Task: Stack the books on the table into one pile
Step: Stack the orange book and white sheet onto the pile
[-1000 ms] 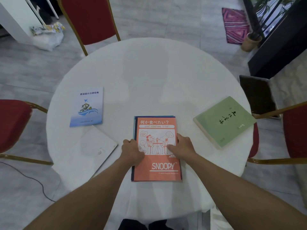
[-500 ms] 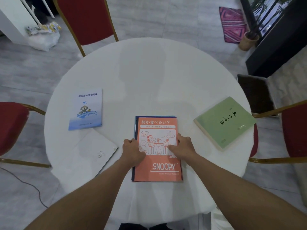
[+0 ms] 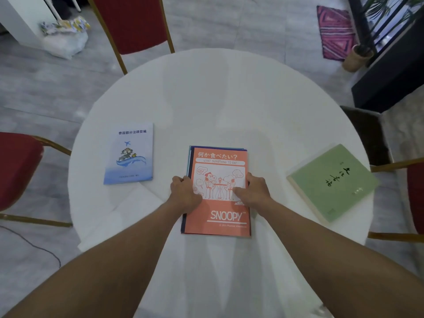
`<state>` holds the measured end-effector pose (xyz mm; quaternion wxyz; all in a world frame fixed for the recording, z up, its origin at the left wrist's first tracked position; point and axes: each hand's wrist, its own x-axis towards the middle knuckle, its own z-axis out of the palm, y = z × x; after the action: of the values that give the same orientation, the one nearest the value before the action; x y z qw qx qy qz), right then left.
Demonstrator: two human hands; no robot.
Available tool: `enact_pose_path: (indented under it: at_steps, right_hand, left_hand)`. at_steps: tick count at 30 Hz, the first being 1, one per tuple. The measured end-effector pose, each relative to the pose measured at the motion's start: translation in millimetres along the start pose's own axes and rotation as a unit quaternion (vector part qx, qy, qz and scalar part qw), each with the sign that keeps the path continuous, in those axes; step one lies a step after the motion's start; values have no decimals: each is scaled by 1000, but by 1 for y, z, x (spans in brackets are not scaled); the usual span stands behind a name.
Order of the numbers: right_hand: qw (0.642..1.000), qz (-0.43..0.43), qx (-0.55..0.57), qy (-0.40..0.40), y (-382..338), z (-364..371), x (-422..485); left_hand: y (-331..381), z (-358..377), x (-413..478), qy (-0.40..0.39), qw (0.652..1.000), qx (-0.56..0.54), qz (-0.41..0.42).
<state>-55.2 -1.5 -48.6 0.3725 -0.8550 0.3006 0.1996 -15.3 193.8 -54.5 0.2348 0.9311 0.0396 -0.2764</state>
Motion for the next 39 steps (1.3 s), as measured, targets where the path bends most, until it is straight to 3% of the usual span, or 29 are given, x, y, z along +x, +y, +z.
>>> enact_pose_path:
  at_steps: [18, 21, 26, 29, 34, 39]
  right_hand:
    - [1000, 12, 0, 1, -57, 10, 43]
    - [997, 5, -55, 52, -66, 13, 40]
    - [976, -118, -116, 143, -105, 33, 27]
    - [976, -182, -94, 75, -137, 57, 22]
    - [967, -222, -108, -63, -186, 108, 19]
    - [978, -142, -122, -94, -216, 158, 14]
  left_hand:
    - [0, -52, 48, -15, 1000, 19, 19]
    - [-13, -57, 40, -5, 999, 19, 26]
    - [-57, -78, 23, 83, 996, -4, 25]
    - [-93, -89, 11, 114, 993, 22, 9]
    - [-138, -90, -8, 87, 990, 47, -95]
    - [-159, -82, -12, 67, 987, 5, -148]
